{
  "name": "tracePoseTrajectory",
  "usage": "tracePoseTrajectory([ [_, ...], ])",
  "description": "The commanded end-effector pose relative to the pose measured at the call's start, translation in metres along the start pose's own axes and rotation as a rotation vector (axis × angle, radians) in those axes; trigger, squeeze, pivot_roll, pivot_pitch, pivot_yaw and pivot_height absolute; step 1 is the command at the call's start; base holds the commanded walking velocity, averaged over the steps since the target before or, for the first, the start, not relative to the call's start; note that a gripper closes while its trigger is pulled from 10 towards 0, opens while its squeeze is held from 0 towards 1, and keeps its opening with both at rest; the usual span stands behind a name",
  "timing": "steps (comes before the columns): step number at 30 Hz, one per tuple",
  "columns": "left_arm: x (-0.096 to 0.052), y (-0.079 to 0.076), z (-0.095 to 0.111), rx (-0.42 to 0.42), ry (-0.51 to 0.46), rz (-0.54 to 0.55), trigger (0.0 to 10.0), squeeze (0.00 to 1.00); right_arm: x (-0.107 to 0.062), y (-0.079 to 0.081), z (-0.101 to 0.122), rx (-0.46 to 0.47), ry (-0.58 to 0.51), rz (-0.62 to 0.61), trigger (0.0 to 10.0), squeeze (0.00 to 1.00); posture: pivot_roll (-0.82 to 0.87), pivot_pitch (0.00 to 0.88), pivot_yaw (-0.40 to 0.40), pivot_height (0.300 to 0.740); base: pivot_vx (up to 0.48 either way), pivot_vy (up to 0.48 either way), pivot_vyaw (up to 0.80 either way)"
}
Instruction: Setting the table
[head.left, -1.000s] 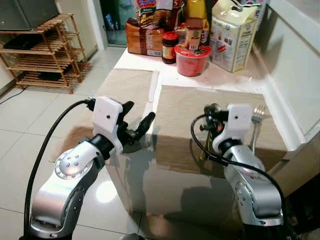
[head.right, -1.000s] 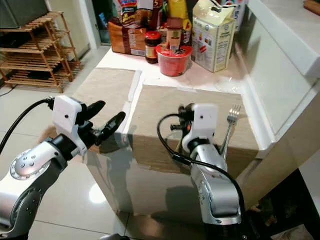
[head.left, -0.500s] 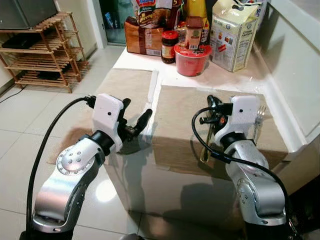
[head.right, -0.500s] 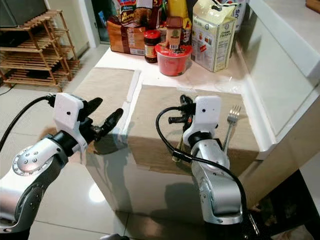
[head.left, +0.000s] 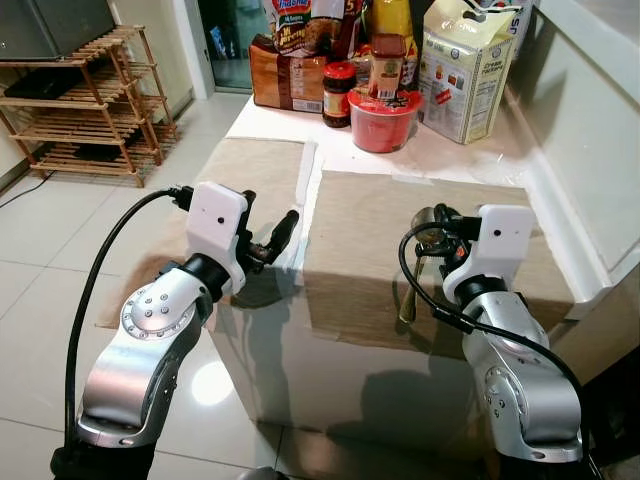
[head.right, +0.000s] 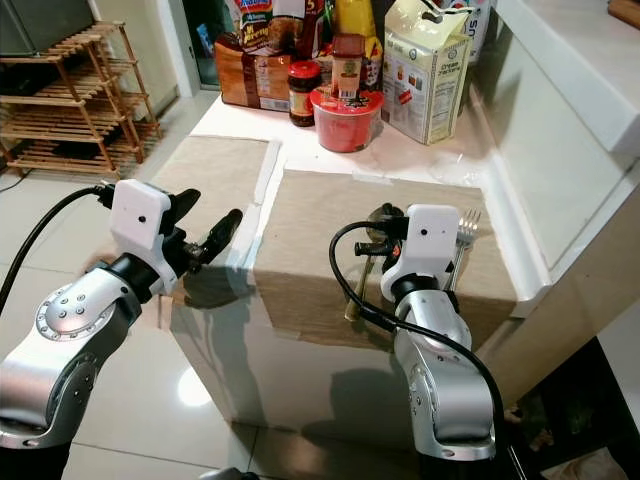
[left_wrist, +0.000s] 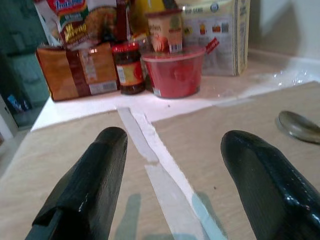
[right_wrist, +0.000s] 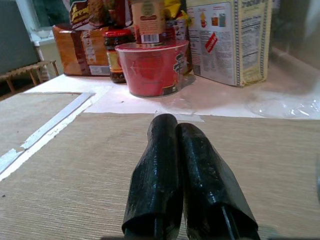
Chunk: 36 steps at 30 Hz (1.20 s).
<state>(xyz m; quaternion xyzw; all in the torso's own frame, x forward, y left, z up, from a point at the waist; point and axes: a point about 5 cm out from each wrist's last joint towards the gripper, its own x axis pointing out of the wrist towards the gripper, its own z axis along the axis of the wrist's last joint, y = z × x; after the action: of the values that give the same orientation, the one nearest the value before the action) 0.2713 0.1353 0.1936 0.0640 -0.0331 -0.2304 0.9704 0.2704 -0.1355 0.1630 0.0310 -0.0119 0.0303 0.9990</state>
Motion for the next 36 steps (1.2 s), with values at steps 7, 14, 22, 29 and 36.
tracePoseTrajectory([
  [7,0.002,0.0,-0.002,0.018,0.006,0.013,10.0,0.0,0.001,0.004,-0.002,-0.007,0.004,0.003,10.0,0.0,0.1,0.0,0.036,0.74,0.0,0.309,-0.74],
  [14,0.002,0.001,-0.002,0.02,0.011,0.019,10.0,0.0,0.001,0.004,-0.005,-0.018,0.012,-0.003,10.0,0.0,0.1,0.0,0.036,0.74,0.0,0.0,-0.52],
  [22,0.002,0.0,-0.002,0.02,0.012,0.015,10.0,0.0,0.001,0.004,-0.01,-0.027,0.036,-0.009,10.0,0.0,0.1,0.0,0.036,0.74,0.0,0.0,-0.45],
  [29,0.003,0.0,-0.002,0.025,0.014,0.021,10.0,0.0,0.001,0.004,-0.01,-0.014,0.041,0.003,10.0,1.0,0.1,0.0,0.037,0.74,0.0,0.0,0.0],
  [36,0.004,0.0,-0.002,0.028,0.017,0.02,10.0,0.0,0.002,0.004,-0.01,-0.031,0.036,-0.004,10.0,0.0,0.1,0.0,0.037,0.74,0.0,0.206,0.0],
])
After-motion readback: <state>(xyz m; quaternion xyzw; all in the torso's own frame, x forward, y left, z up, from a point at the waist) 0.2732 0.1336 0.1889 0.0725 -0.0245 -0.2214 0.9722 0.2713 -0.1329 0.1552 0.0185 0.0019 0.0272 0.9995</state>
